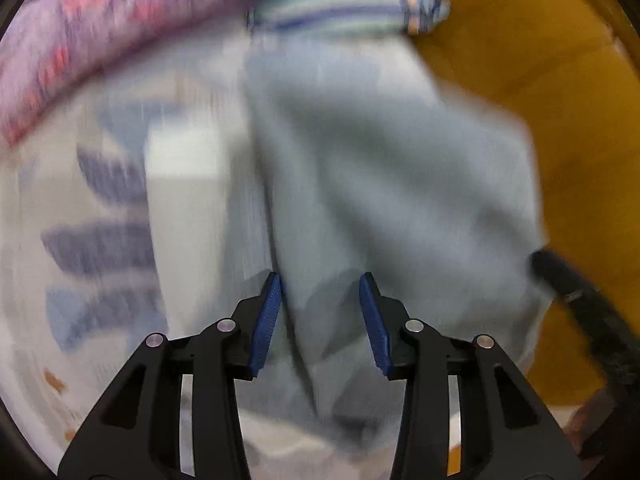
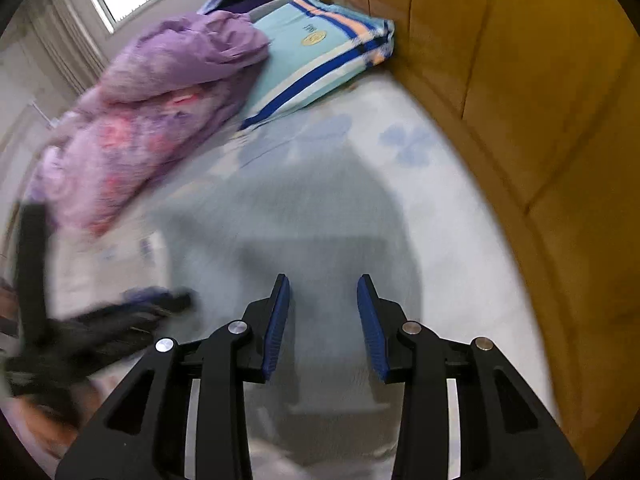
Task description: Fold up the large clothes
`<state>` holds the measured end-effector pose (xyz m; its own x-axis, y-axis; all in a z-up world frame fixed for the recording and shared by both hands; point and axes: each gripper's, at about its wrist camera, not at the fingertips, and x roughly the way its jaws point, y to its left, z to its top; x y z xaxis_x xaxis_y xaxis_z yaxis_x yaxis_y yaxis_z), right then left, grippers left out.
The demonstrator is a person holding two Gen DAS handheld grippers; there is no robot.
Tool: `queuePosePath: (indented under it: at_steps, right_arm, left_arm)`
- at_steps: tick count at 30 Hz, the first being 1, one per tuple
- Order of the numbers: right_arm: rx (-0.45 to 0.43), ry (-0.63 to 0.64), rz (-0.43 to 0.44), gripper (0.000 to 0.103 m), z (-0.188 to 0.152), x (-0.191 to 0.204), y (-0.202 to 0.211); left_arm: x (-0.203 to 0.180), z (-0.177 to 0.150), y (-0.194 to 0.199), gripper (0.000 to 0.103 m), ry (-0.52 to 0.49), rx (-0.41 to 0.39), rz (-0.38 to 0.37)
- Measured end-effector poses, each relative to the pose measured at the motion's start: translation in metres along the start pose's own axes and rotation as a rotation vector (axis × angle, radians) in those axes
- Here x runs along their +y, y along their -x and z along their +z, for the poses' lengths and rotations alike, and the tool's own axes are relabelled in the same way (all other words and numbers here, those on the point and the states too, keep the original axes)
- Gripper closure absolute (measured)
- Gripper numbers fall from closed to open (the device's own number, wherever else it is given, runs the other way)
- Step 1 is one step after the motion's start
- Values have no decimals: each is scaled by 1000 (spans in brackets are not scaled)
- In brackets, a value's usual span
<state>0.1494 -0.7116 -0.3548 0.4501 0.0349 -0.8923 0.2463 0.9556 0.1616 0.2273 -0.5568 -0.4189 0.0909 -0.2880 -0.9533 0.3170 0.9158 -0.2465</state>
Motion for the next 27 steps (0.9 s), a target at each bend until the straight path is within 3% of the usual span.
queuePosePath:
  at_steps: [2, 3, 5, 7, 9, 10, 12, 13, 14, 17, 20, 21, 24, 27]
  right_arm:
    - [73, 67, -88, 68, -9, 10, -10]
    - [119, 30, -104, 68, -11, 13, 2]
    - [109, -14, -16, 68, -20, 15, 22]
    - [198, 1, -40, 71, -39, 12, -3]
    - [213, -37, -61, 70, -58, 2, -35]
    - [225, -47, -73, 69, -58, 1, -38]
    - [215, -76, -47, 68, -49, 3, -25]
    - [205, -89, -26, 68, -46, 3, -18]
    - [203, -102, -15, 65, -43, 4, -12]
    - [211, -149, 0, 31, -38, 7, 6]
    - [167, -162, 15, 23, -41, 14, 35]
    - [157, -168, 5, 16, -41, 18, 45]
    - [103, -185, 8, 9, -48, 27, 64]
    - [68, -220, -4, 9, -55, 42, 84]
  left_arm:
    - [4, -27, -20, 63, 29, 93, 20]
    - [6, -33, -20, 63, 52, 111, 3]
    - [7, -47, -9, 63, 66, 81, -11]
    - [7, -55, -11, 63, 32, 53, 23]
    - [8, -55, -23, 63, 27, 80, 34]
    - [8, -54, -26, 62, 25, 99, 29]
    - [1, -53, -16, 62, -10, 64, 47]
    - [-1, -53, -12, 57, -32, 52, 64]
    - [-5, -54, -7, 52, -61, 59, 93]
    - [-7, -58, 7, 41, -57, 67, 99]
    - [-4, -65, 35, 21, -60, 14, 100]
    - [-2, -68, 44, 19, -70, -2, 93]
    - [6, -77, 68, 16, -67, -20, 104]
    - [20, -78, 97, 16, -74, -36, 106]
